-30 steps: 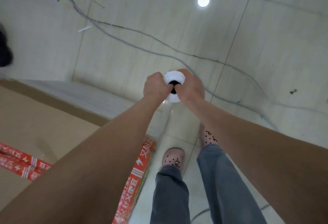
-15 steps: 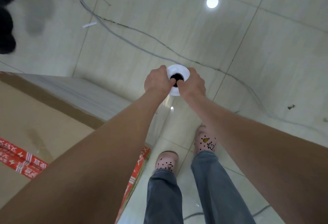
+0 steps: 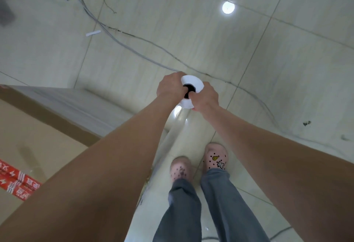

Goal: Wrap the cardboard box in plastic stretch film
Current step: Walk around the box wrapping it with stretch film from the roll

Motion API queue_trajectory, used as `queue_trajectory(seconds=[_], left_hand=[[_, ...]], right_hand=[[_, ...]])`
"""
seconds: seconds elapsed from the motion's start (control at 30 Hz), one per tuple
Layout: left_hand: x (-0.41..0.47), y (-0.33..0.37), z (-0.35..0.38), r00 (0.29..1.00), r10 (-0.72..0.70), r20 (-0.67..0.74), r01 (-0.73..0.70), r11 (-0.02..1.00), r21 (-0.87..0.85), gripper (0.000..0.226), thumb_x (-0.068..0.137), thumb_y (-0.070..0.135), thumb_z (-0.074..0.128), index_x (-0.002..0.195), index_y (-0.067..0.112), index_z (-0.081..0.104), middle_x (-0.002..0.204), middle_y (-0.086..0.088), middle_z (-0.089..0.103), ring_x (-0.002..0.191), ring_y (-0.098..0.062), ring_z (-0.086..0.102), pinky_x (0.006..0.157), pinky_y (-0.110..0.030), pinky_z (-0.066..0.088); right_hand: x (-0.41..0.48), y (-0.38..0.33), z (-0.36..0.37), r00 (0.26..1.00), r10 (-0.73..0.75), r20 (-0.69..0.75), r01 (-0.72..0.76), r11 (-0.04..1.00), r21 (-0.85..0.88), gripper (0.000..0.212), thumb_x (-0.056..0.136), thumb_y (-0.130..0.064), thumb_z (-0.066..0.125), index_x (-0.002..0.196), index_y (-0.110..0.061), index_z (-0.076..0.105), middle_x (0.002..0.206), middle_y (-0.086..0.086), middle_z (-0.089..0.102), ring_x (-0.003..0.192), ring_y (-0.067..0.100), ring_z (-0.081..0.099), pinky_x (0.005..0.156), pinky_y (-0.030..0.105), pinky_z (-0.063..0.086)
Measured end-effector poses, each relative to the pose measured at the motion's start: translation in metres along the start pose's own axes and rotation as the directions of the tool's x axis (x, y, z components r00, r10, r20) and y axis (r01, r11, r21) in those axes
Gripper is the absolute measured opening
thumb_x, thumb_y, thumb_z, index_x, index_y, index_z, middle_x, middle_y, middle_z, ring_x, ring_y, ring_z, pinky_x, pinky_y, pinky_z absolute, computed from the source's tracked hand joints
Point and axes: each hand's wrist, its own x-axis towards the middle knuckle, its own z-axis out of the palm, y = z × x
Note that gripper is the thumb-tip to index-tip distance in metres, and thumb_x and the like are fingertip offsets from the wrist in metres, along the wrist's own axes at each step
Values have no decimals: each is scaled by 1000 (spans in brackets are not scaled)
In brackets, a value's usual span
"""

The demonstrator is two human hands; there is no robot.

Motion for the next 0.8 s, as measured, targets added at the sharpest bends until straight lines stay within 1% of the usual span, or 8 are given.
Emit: queue_trajectory(seconds=[0.13,0.3,0.4,0.5,0.57,0.63,0.7,0.8], left_hand=[[2,-3,6,998,17,-63,-22,996,-86,24,81,20,59,104,15,63,101,-6,66,93,-27,62,68,-29,44],[12,-2,-1,994,-37,-103,10,967,-256,24,81,24,61,100,10,63,95,-7,66,82,-25,60,64,-30,46],[22,4,-7,992,-83,-92,40,918,-395,24,80,21,59,98,5,61,95,-9,66,77,-30,67,65,-38,57],[26,8,-10,987,-157,-32,122,865,-486,27,83,23,59,104,6,54,100,-8,63,73,-32,69,68,-38,58],[27,12,-12,978,-195,68,201,816,-542,36,85,26,61,112,5,50,108,-9,59,75,-31,68,72,-40,59],[28,15,-16,968,-201,148,250,798,-548,43,86,26,62,120,4,47,113,-10,58,71,-26,64,76,-42,59],[29,17,-20,974,-159,160,218,843,-491,43,86,24,60,122,5,46,110,-8,57,72,-24,60,80,-43,58],[32,21,-23,992,-43,116,83,926,-368,41,86,24,58,123,12,48,109,-5,58,94,-27,60,84,-40,55]], right_hand=[[5,-6,-6,988,-141,-70,127,977,-170,43,89,-18,53,132,-21,47,123,4,58,105,25,56,76,28,41],[11,-29,-12,976,-194,-101,159,947,-279,37,89,-17,49,125,-24,50,114,3,60,93,23,55,73,30,40],[20,-47,-17,960,-254,-120,196,910,-364,40,89,-17,46,128,-26,48,116,3,59,88,23,50,71,29,37],[27,-52,-22,938,-326,-121,247,870,-426,45,91,-19,46,135,-31,44,122,3,56,103,25,55,75,30,39],[27,-49,-21,933,-322,-162,251,902,-351,44,91,-23,51,134,-30,44,124,1,55,109,24,55,80,30,40],[27,-46,-20,961,-188,-202,152,971,-183,46,89,-27,57,133,-25,43,122,2,56,104,23,57,84,31,46],[25,-44,-20,987,4,-160,-5,1000,-6,48,87,-27,59,132,-20,44,119,4,57,93,23,57,84,37,52],[22,-44,-20,982,175,-66,-152,954,258,47,85,-19,59,130,-17,45,115,4,56,82,21,60,70,39,59]])
